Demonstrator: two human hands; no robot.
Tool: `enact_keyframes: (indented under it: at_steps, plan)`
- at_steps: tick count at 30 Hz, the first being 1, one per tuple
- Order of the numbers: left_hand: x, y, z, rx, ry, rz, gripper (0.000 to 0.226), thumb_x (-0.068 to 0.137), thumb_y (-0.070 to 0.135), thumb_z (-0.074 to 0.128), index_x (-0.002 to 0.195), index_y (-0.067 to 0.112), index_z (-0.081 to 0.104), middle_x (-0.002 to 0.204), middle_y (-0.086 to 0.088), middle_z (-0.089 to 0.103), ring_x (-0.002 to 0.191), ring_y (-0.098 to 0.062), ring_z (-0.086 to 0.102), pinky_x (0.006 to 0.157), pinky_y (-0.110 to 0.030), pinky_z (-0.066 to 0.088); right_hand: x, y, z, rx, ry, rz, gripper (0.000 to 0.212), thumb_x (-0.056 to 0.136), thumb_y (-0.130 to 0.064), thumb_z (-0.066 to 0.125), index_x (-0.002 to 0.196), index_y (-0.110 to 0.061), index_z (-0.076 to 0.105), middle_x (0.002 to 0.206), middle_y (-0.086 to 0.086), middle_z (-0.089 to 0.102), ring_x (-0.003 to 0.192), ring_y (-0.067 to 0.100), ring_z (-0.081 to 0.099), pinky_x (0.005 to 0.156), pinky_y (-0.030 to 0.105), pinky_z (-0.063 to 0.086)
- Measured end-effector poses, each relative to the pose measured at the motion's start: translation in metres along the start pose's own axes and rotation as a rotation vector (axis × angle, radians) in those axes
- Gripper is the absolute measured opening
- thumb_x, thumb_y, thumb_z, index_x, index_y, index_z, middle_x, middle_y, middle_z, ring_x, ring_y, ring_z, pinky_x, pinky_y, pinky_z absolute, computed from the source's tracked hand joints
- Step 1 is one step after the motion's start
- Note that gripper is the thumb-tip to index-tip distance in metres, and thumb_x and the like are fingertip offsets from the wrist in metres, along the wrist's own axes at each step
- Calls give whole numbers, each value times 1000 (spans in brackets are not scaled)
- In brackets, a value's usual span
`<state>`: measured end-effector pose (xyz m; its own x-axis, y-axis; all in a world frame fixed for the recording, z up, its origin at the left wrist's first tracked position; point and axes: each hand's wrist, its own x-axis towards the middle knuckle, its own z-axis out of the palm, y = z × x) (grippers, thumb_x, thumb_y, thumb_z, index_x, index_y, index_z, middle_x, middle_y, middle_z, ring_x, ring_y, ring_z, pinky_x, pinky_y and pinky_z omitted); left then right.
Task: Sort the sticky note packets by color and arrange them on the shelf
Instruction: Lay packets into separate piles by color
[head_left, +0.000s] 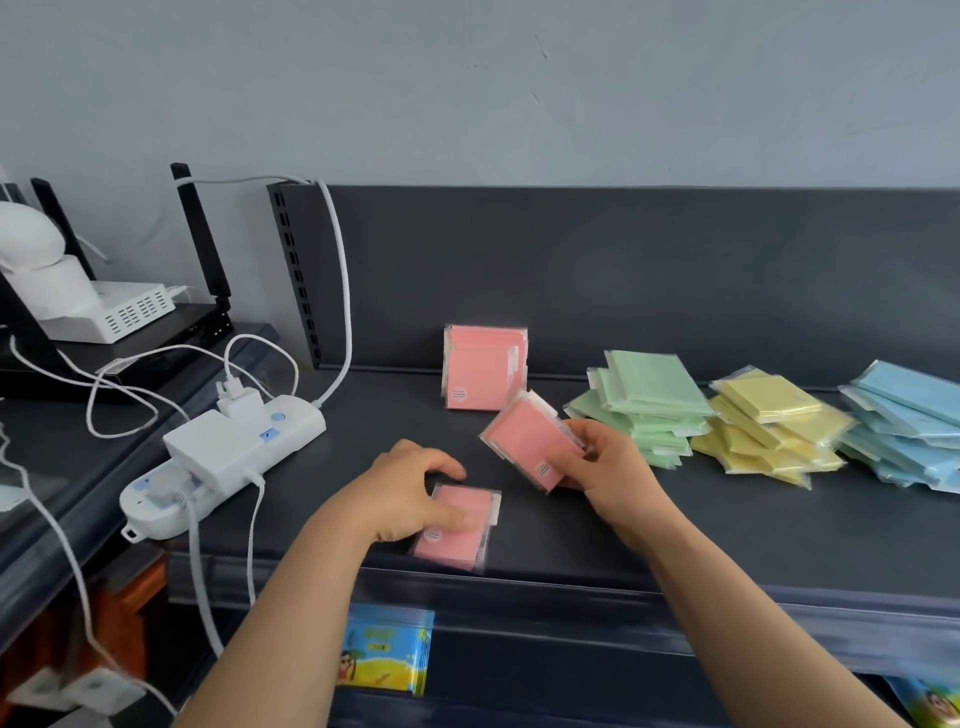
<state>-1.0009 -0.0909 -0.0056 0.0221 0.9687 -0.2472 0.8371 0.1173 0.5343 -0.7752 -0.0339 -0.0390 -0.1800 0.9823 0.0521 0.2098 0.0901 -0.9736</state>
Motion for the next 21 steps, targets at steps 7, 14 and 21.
enact_keyframes:
  at_steps: [7, 14, 21]
  plan:
    - [3, -3, -1, -122, 37, 8, 38, 72, 30, 83, 97, 27, 55, 103, 5, 60, 90, -13, 59, 81, -30, 50, -4, 0, 0, 59, -14, 13, 21, 91, -7, 59, 108, -18, 64, 98, 3, 72, 91, 21, 69, 88, 45, 56]
    - [14, 7, 9, -685, 444, -19, 23, 92, 14, 57, 112, 22, 65, 100, 3, 70, 92, -15, 67, 83, -39, 56, -9, -9, -2, 266, -172, 19, 24, 93, -2, 56, 116, -6, 60, 106, 10, 70, 97, 22, 68, 84, 34, 56]
    - [13, 35, 29, -1172, 205, 96, 24, 97, 30, 55, 112, 13, 63, 106, -6, 72, 97, -17, 70, 86, -39, 57, -6, -5, 9, 144, -183, 3, 29, 90, -9, 63, 118, -15, 55, 104, 8, 72, 94, 20, 69, 87, 34, 56]
